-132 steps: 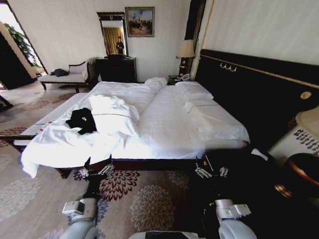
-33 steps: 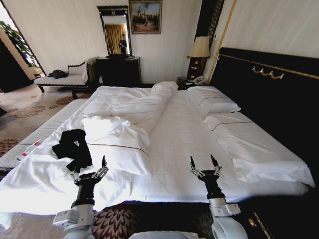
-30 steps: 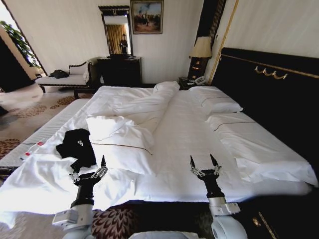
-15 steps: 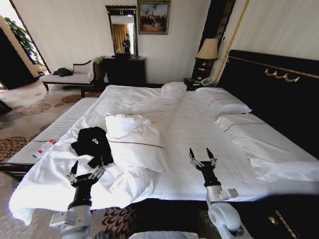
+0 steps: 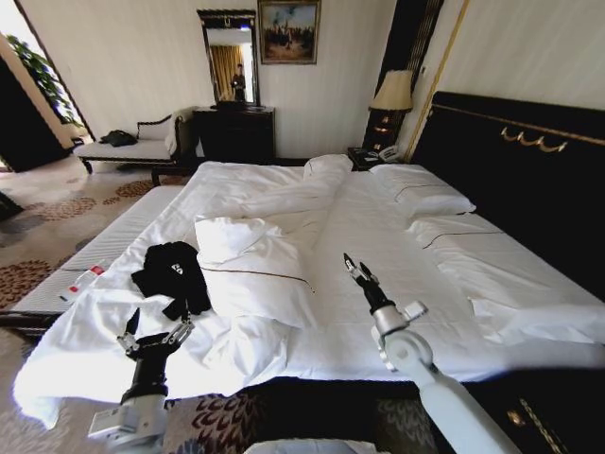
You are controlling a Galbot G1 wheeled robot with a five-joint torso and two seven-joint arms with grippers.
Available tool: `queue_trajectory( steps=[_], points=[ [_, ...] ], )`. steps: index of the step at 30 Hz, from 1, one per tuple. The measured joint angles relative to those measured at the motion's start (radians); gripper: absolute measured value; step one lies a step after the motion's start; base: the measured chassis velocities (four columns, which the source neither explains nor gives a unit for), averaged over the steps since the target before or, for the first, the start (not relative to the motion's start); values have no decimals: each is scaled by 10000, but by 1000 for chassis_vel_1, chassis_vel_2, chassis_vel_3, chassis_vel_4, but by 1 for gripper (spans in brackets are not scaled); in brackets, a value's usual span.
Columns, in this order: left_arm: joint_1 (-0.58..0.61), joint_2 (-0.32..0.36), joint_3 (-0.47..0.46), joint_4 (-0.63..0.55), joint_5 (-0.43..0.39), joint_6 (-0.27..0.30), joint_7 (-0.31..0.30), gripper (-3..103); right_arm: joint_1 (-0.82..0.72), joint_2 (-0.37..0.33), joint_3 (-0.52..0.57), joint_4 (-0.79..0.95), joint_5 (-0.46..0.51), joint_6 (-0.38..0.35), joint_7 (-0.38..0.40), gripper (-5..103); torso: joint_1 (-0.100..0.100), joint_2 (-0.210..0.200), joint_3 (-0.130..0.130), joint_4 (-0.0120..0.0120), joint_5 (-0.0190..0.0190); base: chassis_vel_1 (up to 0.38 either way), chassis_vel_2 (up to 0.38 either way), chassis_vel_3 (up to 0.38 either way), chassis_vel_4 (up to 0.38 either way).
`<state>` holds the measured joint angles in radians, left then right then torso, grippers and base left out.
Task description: Fold the clothes on the bed.
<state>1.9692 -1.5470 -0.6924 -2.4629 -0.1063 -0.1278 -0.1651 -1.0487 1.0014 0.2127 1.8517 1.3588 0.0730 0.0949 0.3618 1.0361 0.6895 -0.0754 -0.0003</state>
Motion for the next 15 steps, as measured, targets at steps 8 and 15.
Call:
queue_trajectory(
  steps=[8,15],
  points=[
    [41,-125,-173,-87,10,17,-96,100,1490,432,-778,-1184,1483,-1601,565,100,-1,0,-1,-2,-5,0,0,0,0],
    [18,-276,-226,-58,53,28,-154,100,2603,1239,-1322,-2130,1969,-2513,1110,100,0,0,0,-3,-3,0,0,0,0]
  ],
)
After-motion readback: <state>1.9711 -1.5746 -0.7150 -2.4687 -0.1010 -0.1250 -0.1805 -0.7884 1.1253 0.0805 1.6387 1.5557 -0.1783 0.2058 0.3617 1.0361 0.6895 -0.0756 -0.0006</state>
